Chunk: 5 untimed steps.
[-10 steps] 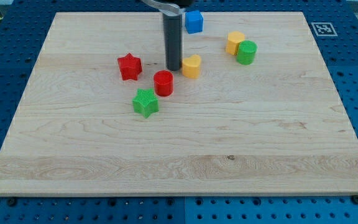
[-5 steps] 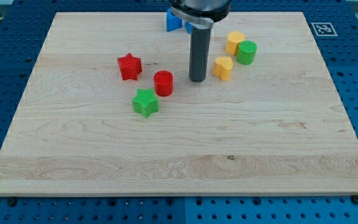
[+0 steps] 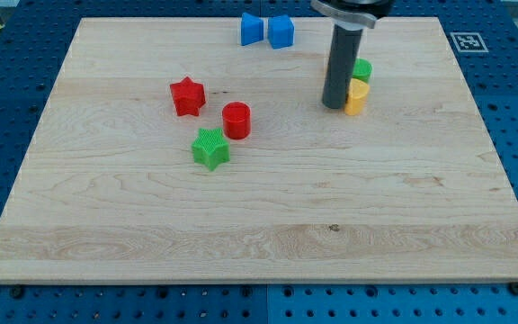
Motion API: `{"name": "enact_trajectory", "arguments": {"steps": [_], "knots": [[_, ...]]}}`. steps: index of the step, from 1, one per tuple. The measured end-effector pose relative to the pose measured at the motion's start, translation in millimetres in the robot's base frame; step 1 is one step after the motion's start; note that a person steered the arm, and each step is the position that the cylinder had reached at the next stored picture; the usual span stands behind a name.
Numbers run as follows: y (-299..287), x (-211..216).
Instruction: Move the yellow heart to the right center of the board
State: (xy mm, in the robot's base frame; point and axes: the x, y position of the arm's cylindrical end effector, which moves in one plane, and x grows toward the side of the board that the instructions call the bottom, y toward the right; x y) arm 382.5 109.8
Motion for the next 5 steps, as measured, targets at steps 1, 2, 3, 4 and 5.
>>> {"name": "enact_trajectory", "arguments": {"steps": [1,2,3,4,5], "knots": [[27.7,0.0],[63.8,0.0],[100.3,0.1],[98.1,2.6],[52.8,4.3]]}}
